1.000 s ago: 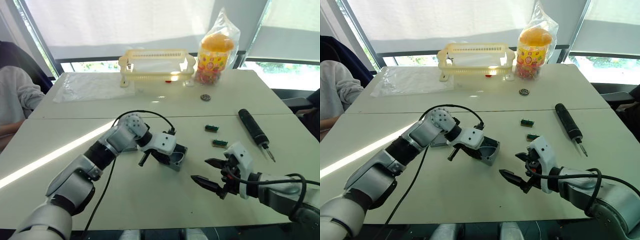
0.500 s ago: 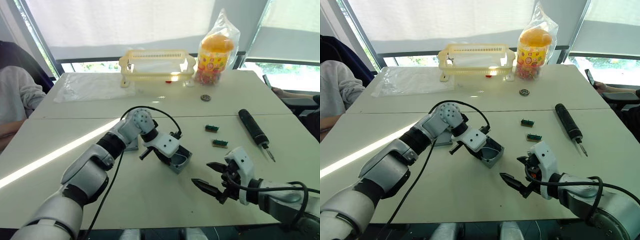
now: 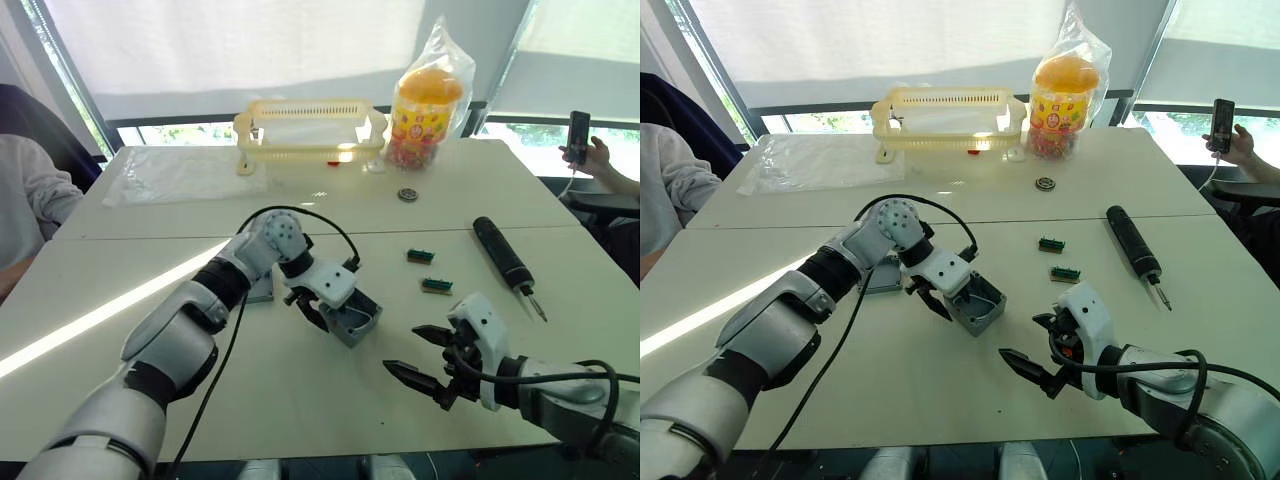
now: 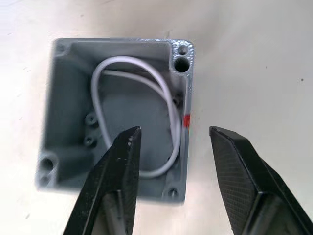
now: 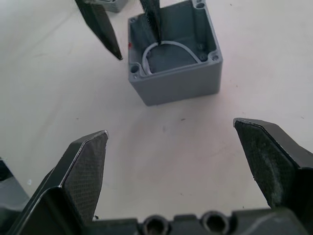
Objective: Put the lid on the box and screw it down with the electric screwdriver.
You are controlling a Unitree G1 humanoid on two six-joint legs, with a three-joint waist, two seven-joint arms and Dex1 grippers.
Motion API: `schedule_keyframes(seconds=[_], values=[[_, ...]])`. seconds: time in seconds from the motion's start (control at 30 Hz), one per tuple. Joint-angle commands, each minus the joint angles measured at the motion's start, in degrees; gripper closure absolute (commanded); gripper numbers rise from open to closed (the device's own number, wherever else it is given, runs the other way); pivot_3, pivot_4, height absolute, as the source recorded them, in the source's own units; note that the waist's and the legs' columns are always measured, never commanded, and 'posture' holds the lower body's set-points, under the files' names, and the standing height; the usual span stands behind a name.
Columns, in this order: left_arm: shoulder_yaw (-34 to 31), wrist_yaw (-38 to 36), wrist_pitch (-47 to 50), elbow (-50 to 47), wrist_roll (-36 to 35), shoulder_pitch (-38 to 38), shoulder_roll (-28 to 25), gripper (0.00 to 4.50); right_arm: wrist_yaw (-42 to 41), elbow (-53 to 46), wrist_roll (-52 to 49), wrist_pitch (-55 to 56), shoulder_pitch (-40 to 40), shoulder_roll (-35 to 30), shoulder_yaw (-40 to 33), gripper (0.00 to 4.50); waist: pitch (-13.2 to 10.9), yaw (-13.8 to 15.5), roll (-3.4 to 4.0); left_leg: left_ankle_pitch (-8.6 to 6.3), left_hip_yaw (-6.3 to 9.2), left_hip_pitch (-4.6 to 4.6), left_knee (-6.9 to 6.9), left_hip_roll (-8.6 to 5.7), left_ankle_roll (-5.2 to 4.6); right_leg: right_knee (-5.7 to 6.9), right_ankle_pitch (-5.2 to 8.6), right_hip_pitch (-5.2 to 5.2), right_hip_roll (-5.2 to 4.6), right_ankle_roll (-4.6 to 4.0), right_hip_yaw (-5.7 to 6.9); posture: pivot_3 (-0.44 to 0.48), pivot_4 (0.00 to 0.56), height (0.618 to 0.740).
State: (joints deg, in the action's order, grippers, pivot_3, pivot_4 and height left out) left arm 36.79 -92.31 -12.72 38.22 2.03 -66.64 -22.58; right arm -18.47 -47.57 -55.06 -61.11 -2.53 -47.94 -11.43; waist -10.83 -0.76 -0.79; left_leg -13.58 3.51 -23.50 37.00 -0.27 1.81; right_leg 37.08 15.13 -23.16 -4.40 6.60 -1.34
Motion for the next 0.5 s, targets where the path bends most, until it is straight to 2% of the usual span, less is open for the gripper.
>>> schedule_keyframes(seconds=[0.03,0.1,0.2,0.33,0.5], values=[[-3.2,-0.2,8.7,-10.1,-9.1,-1.6,-5.0,2.12,-0.5,-0.7,-3.9,-0.3,1.6,-0.9,-3.9,0.00,0.0,0.0,0.00,-0.01,0.00,0.00,0.00,0.00,-0.02,0.00,0.00,0.01,0.00,0.00,0.00,0.000,0.150,0.740],[-6.4,-0.2,17.2,-14.9,-14.5,-0.9,-8.5,2.12,-1.0,-0.6,-7.1,-0.7,1.5,-1.2,-5.5,0.00,0.0,0.0,0.00,-0.02,0.01,0.00,0.00,0.01,-0.03,-0.01,0.00,0.01,0.00,0.01,0.00,0.000,0.150,0.740],[-16.0,2.4,33.3,-17.3,-21.1,0.5,-12.2,2.12,-3.7,1.1,-11.6,-1.8,3.0,-4.7,-8.5,0.00,0.0,-0.1,0.05,-0.02,0.01,0.00,0.01,0.02,-0.03,0.01,0.00,0.02,0.00,0.01,0.00,0.000,0.150,0.740],[-25.7,13.4,48.3,-21.0,-24.3,3.1,-14.8,2.12,-6.7,6.9,-15.6,-2.0,7.9,-9.3,-11.8,0.00,0.0,-0.1,0.05,-0.02,0.00,0.04,0.06,0.02,-0.04,0.04,0.00,0.04,0.01,0.02,0.01,0.000,0.150,0.740],[-34.5,30.1,63.6,-28.5,-23.7,8.6,-17.6,2.12,-13.3,13.2,-14.8,-1.8,17.5,-15.2,-8.4,0.00,0.0,-0.1,0.05,-0.02,0.02,0.03,0.02,0.02,-0.04,0.04,0.01,0.02,0.01,0.04,0.03,0.000,0.150,0.740]])
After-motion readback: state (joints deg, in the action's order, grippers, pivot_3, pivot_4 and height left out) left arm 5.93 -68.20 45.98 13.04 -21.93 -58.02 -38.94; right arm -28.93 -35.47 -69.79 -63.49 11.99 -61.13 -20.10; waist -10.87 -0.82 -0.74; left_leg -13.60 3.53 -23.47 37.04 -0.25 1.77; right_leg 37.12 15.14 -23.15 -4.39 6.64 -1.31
